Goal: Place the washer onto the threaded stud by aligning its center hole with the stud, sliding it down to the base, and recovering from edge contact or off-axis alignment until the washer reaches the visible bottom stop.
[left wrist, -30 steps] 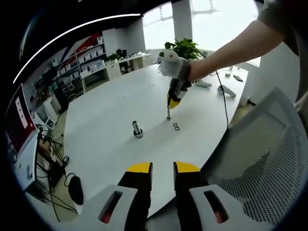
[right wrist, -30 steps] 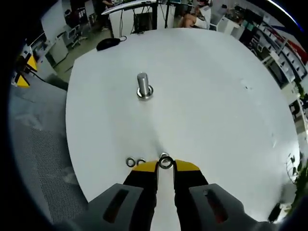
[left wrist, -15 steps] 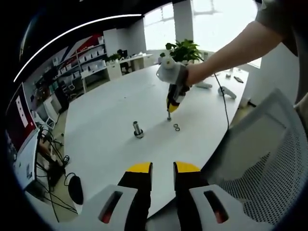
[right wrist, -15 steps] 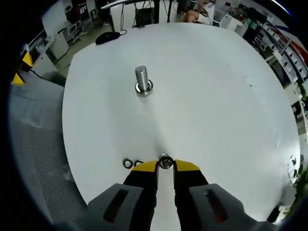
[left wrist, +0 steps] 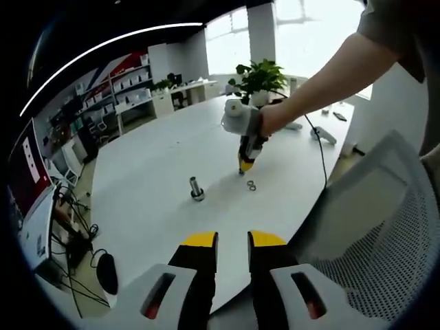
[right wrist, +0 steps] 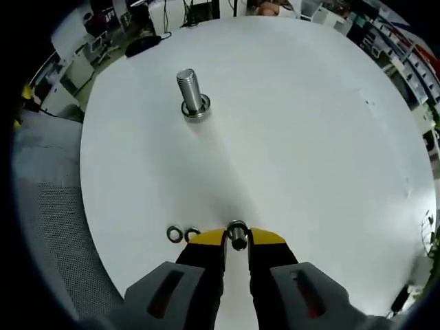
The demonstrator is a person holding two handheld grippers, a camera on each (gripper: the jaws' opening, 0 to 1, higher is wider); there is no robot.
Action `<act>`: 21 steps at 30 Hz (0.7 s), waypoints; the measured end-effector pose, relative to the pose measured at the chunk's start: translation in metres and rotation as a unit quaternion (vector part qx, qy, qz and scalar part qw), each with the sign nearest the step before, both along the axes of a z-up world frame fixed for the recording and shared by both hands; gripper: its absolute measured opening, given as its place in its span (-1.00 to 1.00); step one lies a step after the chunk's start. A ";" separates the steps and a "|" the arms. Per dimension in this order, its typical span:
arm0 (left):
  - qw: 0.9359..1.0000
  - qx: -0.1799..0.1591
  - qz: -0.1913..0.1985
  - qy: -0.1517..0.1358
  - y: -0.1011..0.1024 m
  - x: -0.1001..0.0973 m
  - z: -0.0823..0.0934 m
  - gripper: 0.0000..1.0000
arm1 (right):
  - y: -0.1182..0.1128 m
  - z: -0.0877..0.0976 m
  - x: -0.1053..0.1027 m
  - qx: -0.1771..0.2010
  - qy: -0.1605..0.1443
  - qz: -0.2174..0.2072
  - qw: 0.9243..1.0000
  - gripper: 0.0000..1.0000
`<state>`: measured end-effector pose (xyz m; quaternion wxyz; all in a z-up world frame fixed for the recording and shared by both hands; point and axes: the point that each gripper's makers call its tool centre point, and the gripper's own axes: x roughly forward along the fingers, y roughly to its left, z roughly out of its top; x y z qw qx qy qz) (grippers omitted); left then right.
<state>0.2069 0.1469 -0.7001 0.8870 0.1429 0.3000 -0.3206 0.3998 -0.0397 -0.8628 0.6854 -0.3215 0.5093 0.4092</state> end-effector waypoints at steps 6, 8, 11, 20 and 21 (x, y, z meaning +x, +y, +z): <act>1.000 -0.009 -0.008 0.000 -0.003 -0.001 0.001 -0.69 | -0.003 -0.005 -0.001 -0.006 0.001 -0.010 1.000 -0.72; 1.000 -0.014 -0.010 0.004 -0.005 -0.002 0.001 -0.69 | -0.004 -0.005 0.001 -0.004 -0.003 -0.014 1.000 -0.71; 1.000 -0.016 -0.026 0.002 -0.012 -0.005 0.002 -0.67 | -0.004 -0.005 0.000 -0.005 -0.002 -0.024 1.000 -0.71; 0.999 -0.033 -0.019 0.003 -0.011 -0.005 0.006 -0.66 | -0.014 0.001 -0.005 -0.014 -0.010 -0.045 0.999 -0.67; 0.999 -0.036 -0.021 0.005 -0.013 -0.006 0.005 -0.65 | -0.014 0.002 -0.006 -0.013 -0.010 -0.049 0.999 -0.66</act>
